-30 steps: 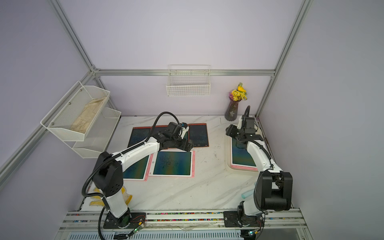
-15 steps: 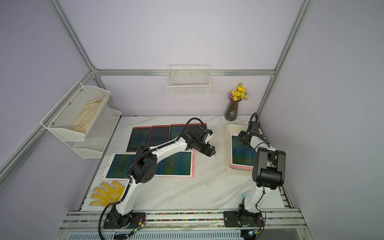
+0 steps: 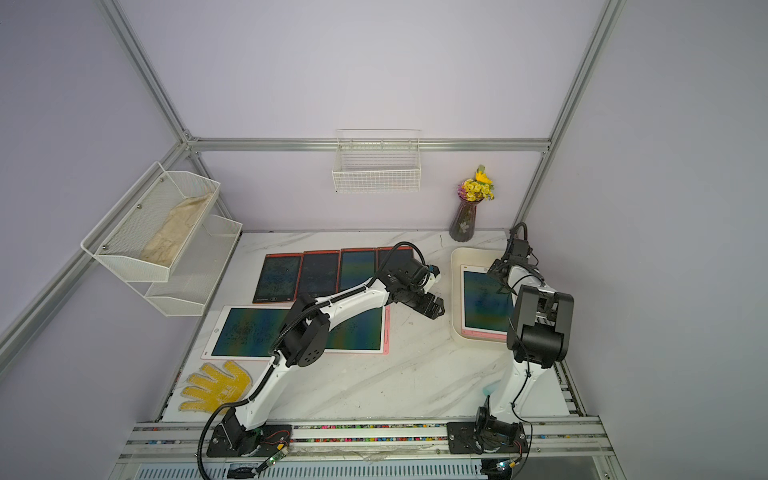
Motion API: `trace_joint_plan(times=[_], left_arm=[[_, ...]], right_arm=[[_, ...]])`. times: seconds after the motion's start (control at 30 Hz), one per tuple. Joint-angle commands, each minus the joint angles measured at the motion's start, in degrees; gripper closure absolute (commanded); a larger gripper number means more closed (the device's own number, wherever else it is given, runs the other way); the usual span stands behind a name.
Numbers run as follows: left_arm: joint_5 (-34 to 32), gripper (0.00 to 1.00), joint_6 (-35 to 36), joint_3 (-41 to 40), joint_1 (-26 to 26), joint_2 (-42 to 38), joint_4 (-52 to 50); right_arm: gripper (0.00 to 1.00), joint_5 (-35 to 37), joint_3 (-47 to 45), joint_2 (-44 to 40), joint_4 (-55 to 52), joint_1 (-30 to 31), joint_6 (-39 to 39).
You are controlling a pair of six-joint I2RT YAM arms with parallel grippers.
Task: Take out the writing tablet from the storage box
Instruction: Pick up the writing tablet from the storage box.
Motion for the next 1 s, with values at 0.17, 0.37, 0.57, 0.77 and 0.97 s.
trace_joint_plan(times=[0.17, 0.37, 0.57, 0.77, 0.97], left_arm=[[3.1, 0.08, -4.1, 7.8, -0.2, 1.3, 1.9], [4.6, 0.06, -5.9, 10.6, -0.5, 2.1, 2.5], [5.9, 0.06, -7.8, 11.2, -0.9, 2.9, 3.6], [6.0, 0.06, -9.2, 10.8, -1.6, 3.4, 5.7], [7.1, 0.14, -10.6, 14.6, -2.5, 7.9, 5.3]], right_arm=[[0.16, 4.2, 4.3, 5.9, -0.9, -1.0, -0.6], [0.16, 2.8, 2.4, 6.4, -0.2, -1.4, -0.8], [0.15, 0.4, 0.2, 5.7, 0.6, -1.6, -1.5], [0.15, -1.2, -0.3, 5.7, 1.2, -1.6, -1.4], [0.15, -4.1, -3.0, 2.3, 2.3, -1.6, -1.0]])
